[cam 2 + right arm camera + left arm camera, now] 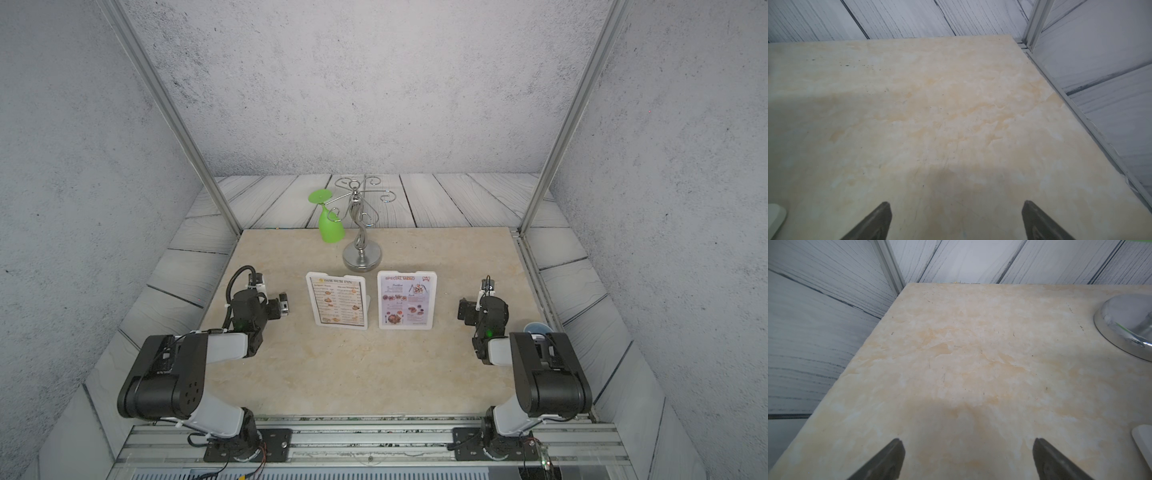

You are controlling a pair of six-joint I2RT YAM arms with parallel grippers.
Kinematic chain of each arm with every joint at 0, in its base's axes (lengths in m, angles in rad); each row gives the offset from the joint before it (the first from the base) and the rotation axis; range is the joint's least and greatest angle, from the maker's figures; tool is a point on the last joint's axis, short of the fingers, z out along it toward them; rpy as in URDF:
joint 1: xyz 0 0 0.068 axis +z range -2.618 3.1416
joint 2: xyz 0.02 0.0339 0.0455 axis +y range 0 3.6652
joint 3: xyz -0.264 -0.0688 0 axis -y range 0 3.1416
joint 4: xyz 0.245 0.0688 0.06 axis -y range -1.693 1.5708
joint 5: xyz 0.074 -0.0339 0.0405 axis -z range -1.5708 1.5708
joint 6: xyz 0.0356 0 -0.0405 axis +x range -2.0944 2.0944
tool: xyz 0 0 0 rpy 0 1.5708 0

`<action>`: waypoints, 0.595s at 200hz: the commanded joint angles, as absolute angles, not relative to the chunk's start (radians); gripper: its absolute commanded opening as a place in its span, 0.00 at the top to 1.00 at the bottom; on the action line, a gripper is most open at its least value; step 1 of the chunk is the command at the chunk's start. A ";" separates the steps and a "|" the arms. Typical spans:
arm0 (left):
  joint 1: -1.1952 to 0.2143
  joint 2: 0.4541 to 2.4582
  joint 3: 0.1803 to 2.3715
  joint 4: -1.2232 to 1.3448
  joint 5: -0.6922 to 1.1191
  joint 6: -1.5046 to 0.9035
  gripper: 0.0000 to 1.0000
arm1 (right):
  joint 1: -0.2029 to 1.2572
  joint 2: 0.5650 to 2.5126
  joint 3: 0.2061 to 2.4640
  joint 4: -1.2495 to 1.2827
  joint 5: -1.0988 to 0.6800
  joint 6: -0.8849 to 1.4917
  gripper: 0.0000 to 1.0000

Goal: Insert the menus into the narrow rack
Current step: Reset both arms

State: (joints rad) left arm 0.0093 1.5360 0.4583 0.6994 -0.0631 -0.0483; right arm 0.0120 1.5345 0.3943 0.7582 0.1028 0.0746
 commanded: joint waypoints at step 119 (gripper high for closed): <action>0.014 1.523 0.472 0.729 -0.042 -0.021 0.00 | 0.008 1.532 0.464 0.709 0.063 0.052 0.01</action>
